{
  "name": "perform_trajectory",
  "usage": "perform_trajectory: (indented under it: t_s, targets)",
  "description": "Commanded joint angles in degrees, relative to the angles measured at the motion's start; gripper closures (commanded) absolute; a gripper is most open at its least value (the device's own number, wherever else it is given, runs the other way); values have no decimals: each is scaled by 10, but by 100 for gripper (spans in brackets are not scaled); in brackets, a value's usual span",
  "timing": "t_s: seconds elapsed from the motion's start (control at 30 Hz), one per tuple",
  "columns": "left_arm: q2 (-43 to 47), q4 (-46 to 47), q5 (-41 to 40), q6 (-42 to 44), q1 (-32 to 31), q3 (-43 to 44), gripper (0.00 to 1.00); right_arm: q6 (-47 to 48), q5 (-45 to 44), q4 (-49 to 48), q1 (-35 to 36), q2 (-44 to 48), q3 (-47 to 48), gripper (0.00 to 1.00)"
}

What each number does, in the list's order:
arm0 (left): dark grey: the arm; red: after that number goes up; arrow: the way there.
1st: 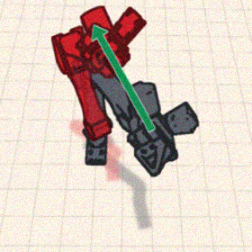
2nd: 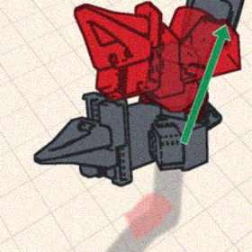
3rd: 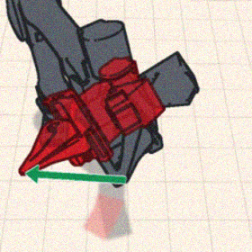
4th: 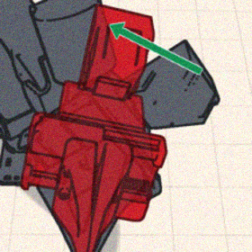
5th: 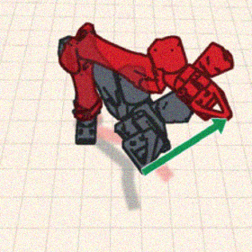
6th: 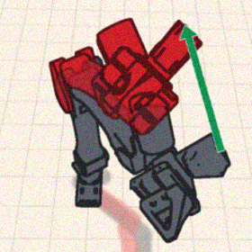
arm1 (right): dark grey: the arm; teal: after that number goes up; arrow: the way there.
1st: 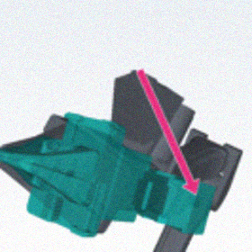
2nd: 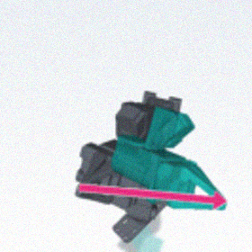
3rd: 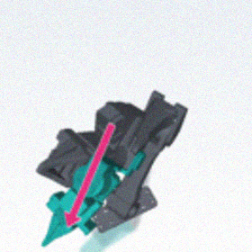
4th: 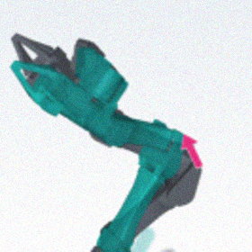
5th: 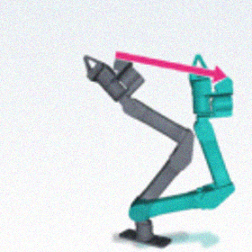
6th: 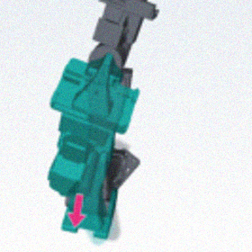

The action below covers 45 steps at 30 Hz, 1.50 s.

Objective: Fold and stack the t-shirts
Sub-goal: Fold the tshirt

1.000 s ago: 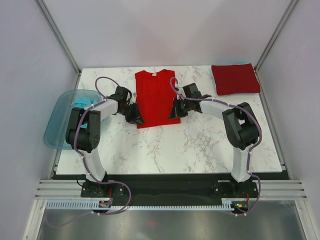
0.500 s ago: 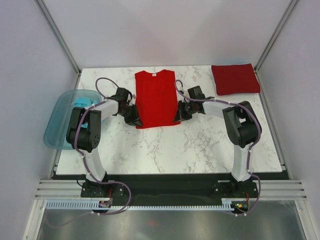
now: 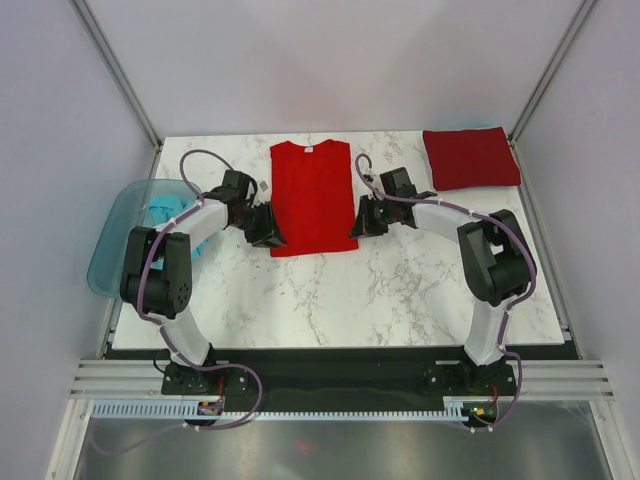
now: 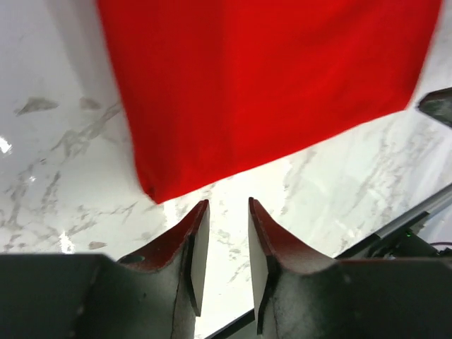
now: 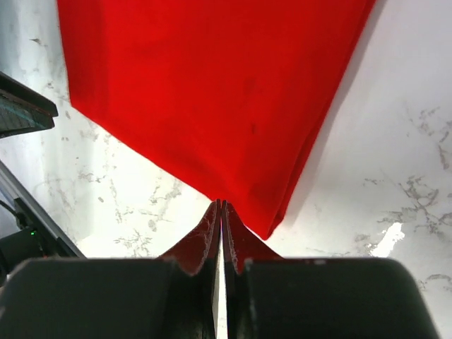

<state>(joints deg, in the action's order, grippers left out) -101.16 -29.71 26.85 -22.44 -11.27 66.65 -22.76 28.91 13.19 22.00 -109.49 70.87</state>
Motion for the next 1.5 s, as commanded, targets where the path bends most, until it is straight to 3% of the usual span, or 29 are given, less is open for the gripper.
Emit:
perform_trajectory:
  t_s: [0.0, 0.2, 0.37, 0.57, 0.9, 1.47]
  targets:
    - [-23, -10, -42, 9, 10, -32, 65, 3, -28, -7, 1, -14, -15, 92]
    - [8, -13, -56, 13, 12, -42, 66, 9, -54, -8, 1, -20, -34, 93]
    - [57, -11, -86, 2, 29, -58, 60, -9, -67, -4, 1, 38, -42, 91]
    - [55, 10, -66, -6, 40, -81, 54, -56, -113, -24, 1, 97, -78, 69]
    - [3, 55, -27, -27, 45, -83, 53, -167, -148, -82, 6, 100, -135, 58]
    - [-29, 59, -44, -20, 44, -73, 67, -226, -169, -161, 29, 70, -195, 53]
